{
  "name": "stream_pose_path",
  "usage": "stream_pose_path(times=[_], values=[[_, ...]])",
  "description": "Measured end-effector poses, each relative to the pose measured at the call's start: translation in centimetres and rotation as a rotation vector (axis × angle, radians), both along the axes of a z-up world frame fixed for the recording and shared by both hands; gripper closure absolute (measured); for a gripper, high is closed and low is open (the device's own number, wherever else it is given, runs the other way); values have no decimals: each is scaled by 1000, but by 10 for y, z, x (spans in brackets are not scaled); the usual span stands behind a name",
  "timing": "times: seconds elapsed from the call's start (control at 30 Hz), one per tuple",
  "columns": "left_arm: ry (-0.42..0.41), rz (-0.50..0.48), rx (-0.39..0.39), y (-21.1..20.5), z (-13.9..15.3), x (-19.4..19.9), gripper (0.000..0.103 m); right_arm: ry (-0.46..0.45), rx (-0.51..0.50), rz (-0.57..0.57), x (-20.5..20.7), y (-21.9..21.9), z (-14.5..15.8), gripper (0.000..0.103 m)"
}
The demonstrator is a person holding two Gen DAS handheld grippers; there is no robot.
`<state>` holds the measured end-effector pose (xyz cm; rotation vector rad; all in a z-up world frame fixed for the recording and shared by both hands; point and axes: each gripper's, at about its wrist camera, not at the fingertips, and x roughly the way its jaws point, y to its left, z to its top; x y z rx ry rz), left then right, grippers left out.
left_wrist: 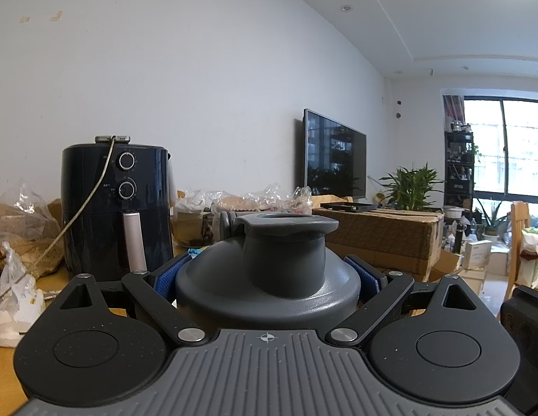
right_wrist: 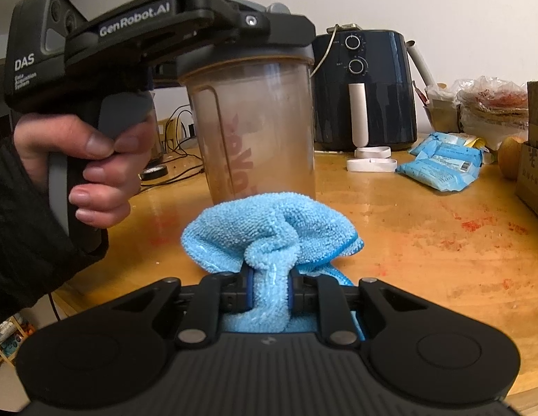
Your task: Clean container
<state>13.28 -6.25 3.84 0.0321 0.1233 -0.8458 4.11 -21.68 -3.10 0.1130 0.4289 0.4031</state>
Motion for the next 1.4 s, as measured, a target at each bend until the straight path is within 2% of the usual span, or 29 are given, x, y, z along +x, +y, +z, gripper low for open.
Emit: stream_pose_path(times=[0.67, 1.17, 1.4], values=[[0, 2, -1, 0, 0, -1, 8, -112, 47, -13, -10, -4, 31, 92], [2, 3, 0, 0, 2, -2, 8, -257, 92, -45, -22, -7, 50, 91], [2, 3, -1, -1, 2, -2, 8, -267, 101, -49, -24, -7, 50, 92]])
